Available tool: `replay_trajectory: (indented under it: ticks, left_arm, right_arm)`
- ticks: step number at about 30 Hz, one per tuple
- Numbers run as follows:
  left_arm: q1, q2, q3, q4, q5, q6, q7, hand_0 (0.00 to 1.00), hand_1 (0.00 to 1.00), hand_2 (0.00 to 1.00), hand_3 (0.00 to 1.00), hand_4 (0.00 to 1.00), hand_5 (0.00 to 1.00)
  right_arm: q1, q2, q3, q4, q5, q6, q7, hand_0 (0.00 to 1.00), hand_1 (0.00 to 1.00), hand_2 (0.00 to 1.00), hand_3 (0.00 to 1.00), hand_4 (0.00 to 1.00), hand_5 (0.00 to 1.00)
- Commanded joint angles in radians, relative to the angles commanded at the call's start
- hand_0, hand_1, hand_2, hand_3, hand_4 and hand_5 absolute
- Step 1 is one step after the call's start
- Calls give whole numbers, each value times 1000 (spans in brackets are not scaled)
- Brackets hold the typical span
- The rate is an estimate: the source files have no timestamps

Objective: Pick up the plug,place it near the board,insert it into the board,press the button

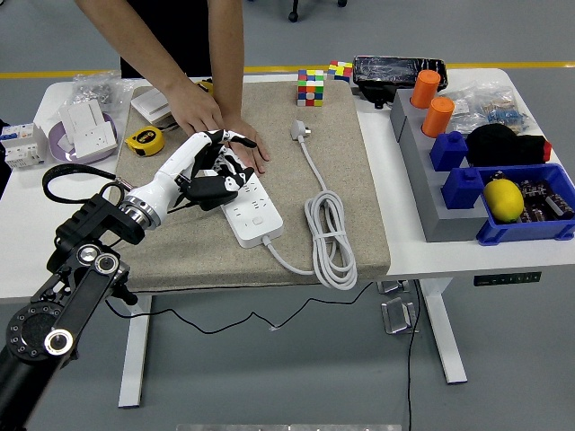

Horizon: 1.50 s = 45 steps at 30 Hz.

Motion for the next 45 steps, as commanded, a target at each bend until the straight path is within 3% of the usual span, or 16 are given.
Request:
replay_trajectory:
  ticks: [4,5,10,14,22,23,28,29,31,40,42,45]
  left_arm:
    - [-26,-3,-7,63,-169,-37,23,886,919,845,718,998,329]
    - [-33,-5,-9,76,-214,-41,26,985,996,974,934,998,332]
    - [-73,-7,-1,142,-438,-37,33,993,998,982,971,998,307]
    - [-101,-13,5,191,-424,-20,26,993,998,982,971,998,307]
    - [-156,-9,52,264,-128,60,-12,967,974,955,929,998,292]
    - [-163,-7,60,273,-83,70,-18,938,946,923,890,975,243]
    - [-190,-4,89,307,122,105,-39,938,946,923,890,975,243]
    - [-195,-5,94,314,161,112,-41,901,918,897,871,927,197]
    - [-205,-7,105,332,252,126,-47,901,918,897,871,927,197]
    - [-226,-18,132,399,629,198,-61,849,881,855,855,931,215]
    - [-227,-21,131,411,713,213,-61,819,838,805,832,937,223]
    - [-227,-22,131,421,763,224,-59,819,838,805,832,937,223]
  right_arm:
    - [-1,-6,-6,0,4,1,-1,998,867,798,815,998,998]
    - [-1,-7,-9,-1,5,1,-2,998,867,798,815,998,998]
    - [-2,-11,-14,1,5,2,-2,998,866,797,814,998,998]
    - [-2,-11,-16,2,5,3,-2,998,866,797,814,998,998]
    - [-3,-14,-22,1,9,3,-4,998,864,797,814,998,998]
    - [-3,-14,-21,1,8,2,-5,998,865,797,815,998,998]
    - [-1,-17,-22,2,9,2,-5,998,865,797,815,998,998]
    - [-1,-17,-21,2,8,2,-5,998,864,796,814,998,998]
    - [0,-17,-21,2,9,2,-5,998,864,796,814,998,998]
    - [3,-17,-19,1,10,3,-4,998,862,796,814,998,998]
    - [4,-17,-19,1,10,3,-5,998,860,796,814,998,998]
    - [4,-17,-18,1,10,3,-5,998,860,796,814,998,998]
